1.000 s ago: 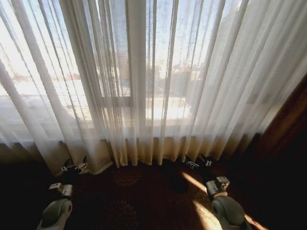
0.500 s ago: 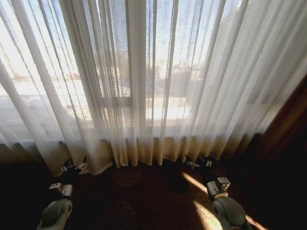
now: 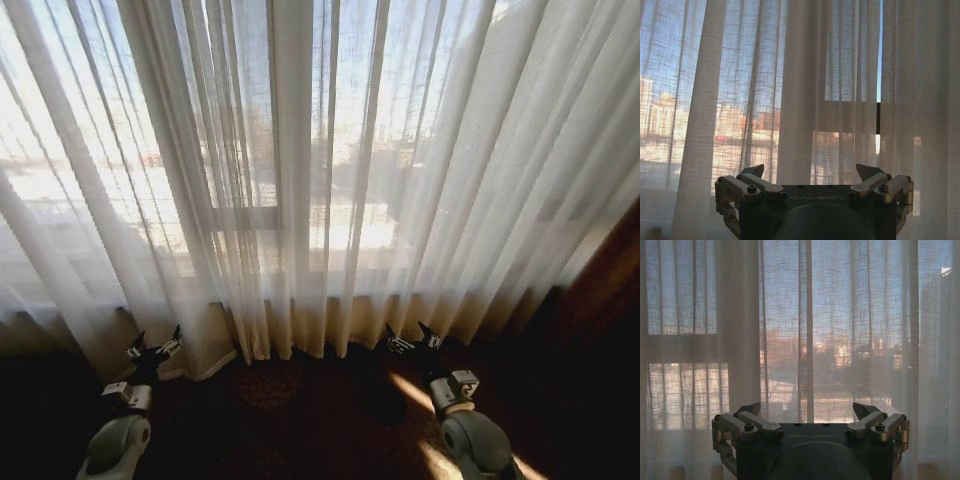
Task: Open the curtains by pulling them apart, changing their state from closed to fully open.
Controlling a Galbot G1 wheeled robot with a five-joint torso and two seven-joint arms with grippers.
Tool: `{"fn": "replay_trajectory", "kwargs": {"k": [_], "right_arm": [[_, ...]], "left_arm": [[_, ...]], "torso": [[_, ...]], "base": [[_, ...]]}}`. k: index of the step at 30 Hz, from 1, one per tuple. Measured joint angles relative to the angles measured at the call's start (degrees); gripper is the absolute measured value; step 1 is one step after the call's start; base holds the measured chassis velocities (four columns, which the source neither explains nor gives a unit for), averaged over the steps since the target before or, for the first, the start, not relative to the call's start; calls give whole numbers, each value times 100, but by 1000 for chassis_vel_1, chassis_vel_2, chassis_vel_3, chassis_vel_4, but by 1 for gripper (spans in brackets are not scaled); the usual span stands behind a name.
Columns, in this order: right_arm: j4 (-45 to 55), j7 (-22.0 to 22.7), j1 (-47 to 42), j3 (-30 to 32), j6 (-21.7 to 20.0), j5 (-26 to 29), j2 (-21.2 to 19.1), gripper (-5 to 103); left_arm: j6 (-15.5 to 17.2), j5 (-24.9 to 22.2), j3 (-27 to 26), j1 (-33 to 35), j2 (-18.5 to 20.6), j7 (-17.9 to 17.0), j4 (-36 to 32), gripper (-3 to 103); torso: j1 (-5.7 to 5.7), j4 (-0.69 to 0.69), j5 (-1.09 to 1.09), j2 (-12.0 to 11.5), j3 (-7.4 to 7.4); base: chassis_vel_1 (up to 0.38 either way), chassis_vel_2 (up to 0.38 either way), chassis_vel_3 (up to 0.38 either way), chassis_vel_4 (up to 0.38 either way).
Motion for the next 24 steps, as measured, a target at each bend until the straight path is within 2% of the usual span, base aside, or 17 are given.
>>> {"fn": "replay_trajectory", "kwargs": {"k": [4, 7, 11, 13, 16, 19, 24], "right_arm": [[-36, -30, 18, 11, 8, 2, -2, 100], [-66, -40, 30, -9, 22, -12, 9, 100], [-101, -46, 43, -60, 145, -16, 33, 100], [-119, -72, 43, -100, 174, -52, 41, 100], [-132, -73, 56, -148, 200, -72, 50, 100], [-186, -69, 114, -232, 257, -112, 48, 100], [-371, -71, 332, -399, 280, -135, 8, 100]], "left_arm": [[0, 0, 0, 0, 0, 0, 0, 100], [0, 0, 0, 0, 0, 0, 0, 100], [0, 0, 0, 0, 0, 0, 0, 100], [0, 0, 0, 0, 0, 0, 0, 100], [0, 0, 0, -1, 0, 0, 0, 100], [0, 0, 1, -1, 0, 0, 0, 100], [0, 0, 1, 0, 0, 0, 0, 100]], "torso": [[1, 1, -3, -1, 0], [1, 0, 3, -1, 1], [1, -1, -4, 0, 0], [1, 1, 3, -2, 1], [1, -1, 3, -2, 1], [8, -2, -2, -4, 3], [0, 1, -2, -3, 1]], "base": [[-304, 393, 306, -388], [-357, 361, 364, -369], [-394, 335, 391, -346], [-317, 340, 360, -299], [-306, 326, 341, -304], [-263, 170, 207, -240], [-48, 61, 57, -58]]}}
